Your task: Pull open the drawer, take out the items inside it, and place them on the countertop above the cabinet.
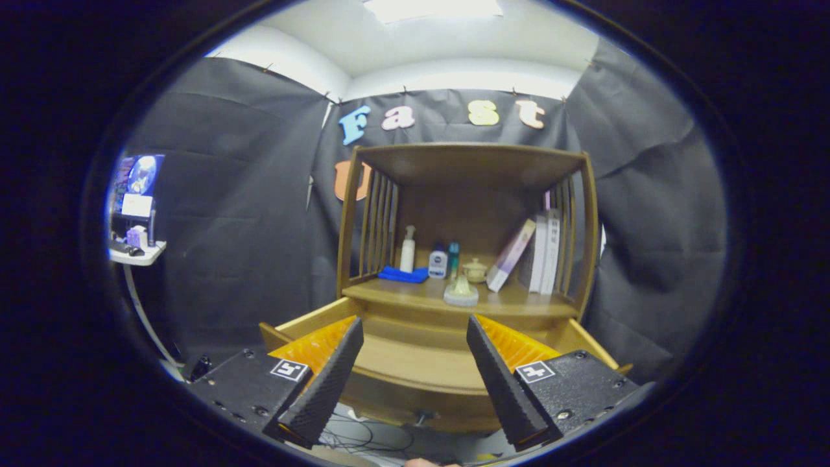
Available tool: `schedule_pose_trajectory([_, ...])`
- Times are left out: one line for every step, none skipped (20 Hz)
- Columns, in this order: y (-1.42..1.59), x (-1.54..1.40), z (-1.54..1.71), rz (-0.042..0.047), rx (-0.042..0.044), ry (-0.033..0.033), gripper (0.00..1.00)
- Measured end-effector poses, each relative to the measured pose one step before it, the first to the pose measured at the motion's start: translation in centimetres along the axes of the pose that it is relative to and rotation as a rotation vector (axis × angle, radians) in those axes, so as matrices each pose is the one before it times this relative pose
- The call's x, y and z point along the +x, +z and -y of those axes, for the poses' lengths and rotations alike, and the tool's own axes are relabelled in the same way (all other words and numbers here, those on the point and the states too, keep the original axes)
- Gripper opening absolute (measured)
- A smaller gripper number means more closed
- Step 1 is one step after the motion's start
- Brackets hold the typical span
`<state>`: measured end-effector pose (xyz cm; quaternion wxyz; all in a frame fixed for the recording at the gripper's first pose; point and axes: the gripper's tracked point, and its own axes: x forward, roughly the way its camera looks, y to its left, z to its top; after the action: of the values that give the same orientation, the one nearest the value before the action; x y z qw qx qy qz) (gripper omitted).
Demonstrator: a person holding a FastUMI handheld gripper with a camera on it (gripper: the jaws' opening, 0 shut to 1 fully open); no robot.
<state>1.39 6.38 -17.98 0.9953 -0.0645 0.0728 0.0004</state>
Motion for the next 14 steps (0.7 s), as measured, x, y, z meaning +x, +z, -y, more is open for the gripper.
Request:
schedule_pose_trajectory([-1.359,-0.304,0.317,-0.01937,0.0125,-0.01578,1.0])
schedule_pose_trajectory([-1.371,-0.275,0.322,-0.01879,0.01303,-0.0164,1.0])
schedule_pose_trajectory([-1.186,-0.209,0.3,-0.01055,0.01315,-0.01544,1.0])
schedule_pose_trajectory([-1.153,0.087,0.303,-0.0114,0.00916,-0.01259,1.0])
schedule_pose_trajectory([-1.523,0.08,0.302,-0.03178,0.01115,-0.01272,1.0])
schedule_pose_trajectory([-1.277,0.338,0.281,-0.02592,0.01403,-0.00593,1.0])
schedule_pose_trajectory([-0.66,0.194,0.228,-0.01189,0.01088,-0.00992,1.0])
schedule_pose_trajectory([-0.506,0.27,0.082,-0.00436,0.00863,-0.00276,1.0])
schedule_pose_trajectory([-0.731,0.264,0.184,-0.01608,0.00156,-0.0053,1.0])
schedule_pose_trajectory([-0.684,0.049,0.304,-0.01812,0.00177,-0.01138,1.0])
schedule_pose_trajectory([-0.485,0.381,0.188,-0.01543,0.00516,-0.01374,1.0])
schedule_pose_trajectory([-0.518,0.519,0.204,-0.02277,0.00398,-0.01986,1.0])
schedule_pose_trajectory([-0.69,0.547,0.43,-0.03809,0.00444,-0.03311,1.0])
schedule_pose_trajectory([-0.523,0.317,-0.12,-0.02582,0.02001,-0.00815,1.0])
